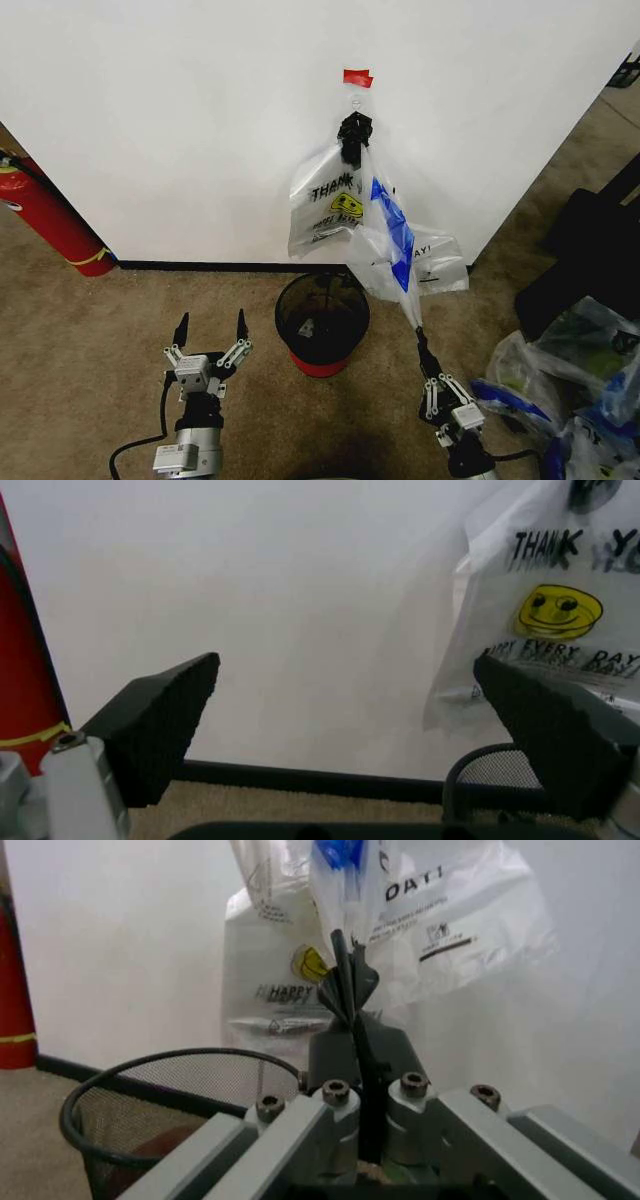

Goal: Pick up the garbage bag from the wall and place it over the trash bin.

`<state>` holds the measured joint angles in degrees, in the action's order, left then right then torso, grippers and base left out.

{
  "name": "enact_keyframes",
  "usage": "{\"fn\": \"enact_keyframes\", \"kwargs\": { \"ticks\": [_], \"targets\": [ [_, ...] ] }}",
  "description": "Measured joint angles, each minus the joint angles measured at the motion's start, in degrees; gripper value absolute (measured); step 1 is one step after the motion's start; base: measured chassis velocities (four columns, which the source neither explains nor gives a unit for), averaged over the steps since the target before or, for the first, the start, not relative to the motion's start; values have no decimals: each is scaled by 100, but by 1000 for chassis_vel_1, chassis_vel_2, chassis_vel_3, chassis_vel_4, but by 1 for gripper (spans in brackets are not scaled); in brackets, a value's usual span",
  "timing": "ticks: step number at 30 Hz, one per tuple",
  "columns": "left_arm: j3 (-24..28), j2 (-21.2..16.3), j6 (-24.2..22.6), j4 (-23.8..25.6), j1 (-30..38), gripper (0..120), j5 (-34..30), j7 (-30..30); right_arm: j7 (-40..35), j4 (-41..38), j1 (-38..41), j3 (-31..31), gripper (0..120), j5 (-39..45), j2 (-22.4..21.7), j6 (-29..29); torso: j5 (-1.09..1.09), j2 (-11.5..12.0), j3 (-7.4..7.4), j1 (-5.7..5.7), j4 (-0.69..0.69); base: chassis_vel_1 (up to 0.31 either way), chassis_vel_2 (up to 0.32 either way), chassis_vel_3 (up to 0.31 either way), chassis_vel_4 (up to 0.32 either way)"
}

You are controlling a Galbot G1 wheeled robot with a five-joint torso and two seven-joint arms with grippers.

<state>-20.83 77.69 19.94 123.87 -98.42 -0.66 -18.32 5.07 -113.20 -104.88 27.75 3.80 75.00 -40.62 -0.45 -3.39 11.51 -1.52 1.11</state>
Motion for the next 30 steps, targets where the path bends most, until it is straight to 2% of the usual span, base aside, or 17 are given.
{"fn": "enact_keyframes", "kwargs": {
  "ticks": [12,21,26,28,30],
  "targets": [
    [38,21,25,-48,6,100,0,0,18,48,-145,139,0,-48,19,-238,0,0,0,0,0,0,0,0,0],
    [151,-308,-166,238,60,100,-233,12,-230,-278,544,39,0,5,-6,531,-1,0,1,0,-1,0,0,0,0],
    [282,-1075,-839,940,398,100,-1062,145,-313,-254,1294,-255,0,-44,-166,1064,0,0,1,0,-3,0,0,0,0],
    [316,-1222,-981,1044,500,100,-1259,170,-325,-233,1373,-291,0,-69,-177,1107,-2,0,1,0,-1,0,0,0,0],
    [446,-1773,-1457,1327,920,100,-2042,239,-375,-195,1616,-379,0,-135,-193,1272,-1,0,1,-1,-1,0,0,0,0]
  ]
}}
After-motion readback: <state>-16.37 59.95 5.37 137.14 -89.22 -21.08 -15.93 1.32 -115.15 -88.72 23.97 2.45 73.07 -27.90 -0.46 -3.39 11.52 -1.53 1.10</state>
